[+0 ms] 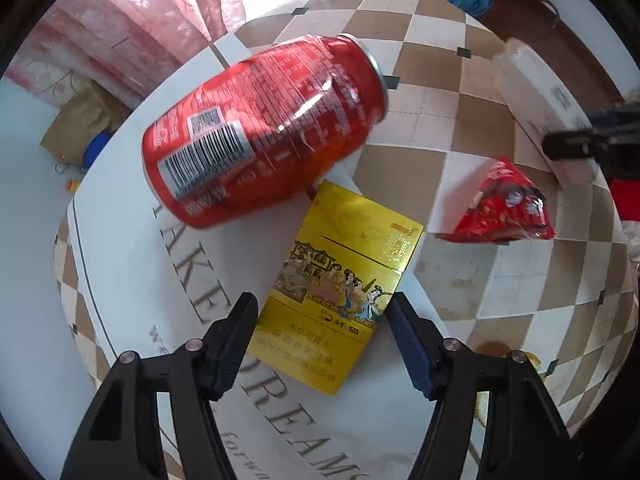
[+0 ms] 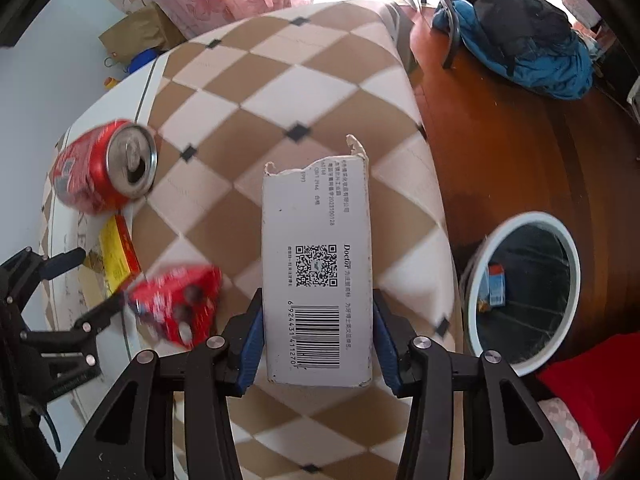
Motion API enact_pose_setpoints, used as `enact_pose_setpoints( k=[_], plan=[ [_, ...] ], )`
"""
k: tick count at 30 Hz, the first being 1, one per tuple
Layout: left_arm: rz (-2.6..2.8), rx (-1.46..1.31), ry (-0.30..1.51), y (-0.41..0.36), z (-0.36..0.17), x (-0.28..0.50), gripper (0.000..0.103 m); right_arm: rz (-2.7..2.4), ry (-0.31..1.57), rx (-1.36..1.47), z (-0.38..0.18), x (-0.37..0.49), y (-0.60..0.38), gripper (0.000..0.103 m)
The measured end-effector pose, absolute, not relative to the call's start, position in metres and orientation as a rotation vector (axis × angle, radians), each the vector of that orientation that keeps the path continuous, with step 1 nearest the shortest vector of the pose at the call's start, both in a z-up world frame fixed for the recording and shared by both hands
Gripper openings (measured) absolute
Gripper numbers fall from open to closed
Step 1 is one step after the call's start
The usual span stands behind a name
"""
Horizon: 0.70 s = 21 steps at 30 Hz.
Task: Collect trash
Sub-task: 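Grasp the white barcode box with the right tool while the left tool grasps the yellow cigarette pack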
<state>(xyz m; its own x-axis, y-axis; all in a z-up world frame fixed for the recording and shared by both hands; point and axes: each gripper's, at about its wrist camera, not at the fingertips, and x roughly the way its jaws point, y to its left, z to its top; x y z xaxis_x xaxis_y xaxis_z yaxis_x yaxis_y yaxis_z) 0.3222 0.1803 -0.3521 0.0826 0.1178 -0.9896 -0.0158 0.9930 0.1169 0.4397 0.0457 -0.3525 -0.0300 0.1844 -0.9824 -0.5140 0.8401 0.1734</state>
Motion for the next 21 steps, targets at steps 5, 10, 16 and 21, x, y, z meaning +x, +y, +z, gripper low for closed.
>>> enact_pose_setpoints(
  k=[5,10,16,21],
  plan=[
    [0.300,-0.188,1.523,0.192,-0.353,0.290,0.064,0.568,1.519,-0.287,-0.352,0.410,0.023,0.050],
    [0.446,-0.451,1.456,0.211,-0.351,0.250,0.064,0.596,1.581,-0.245,-0.357,0.382,0.007,0.051],
    [0.367,-0.228,1.484,0.202,-0.364,0.254,0.068,0.599,1.625,-0.158,-0.355,0.376,0.001,0.073],
    [0.298,-0.214,1.500,0.206,-0.369,0.260,0.070,0.562,1.555,-0.220,-0.352,0.381,0.008,0.073]
  ],
)
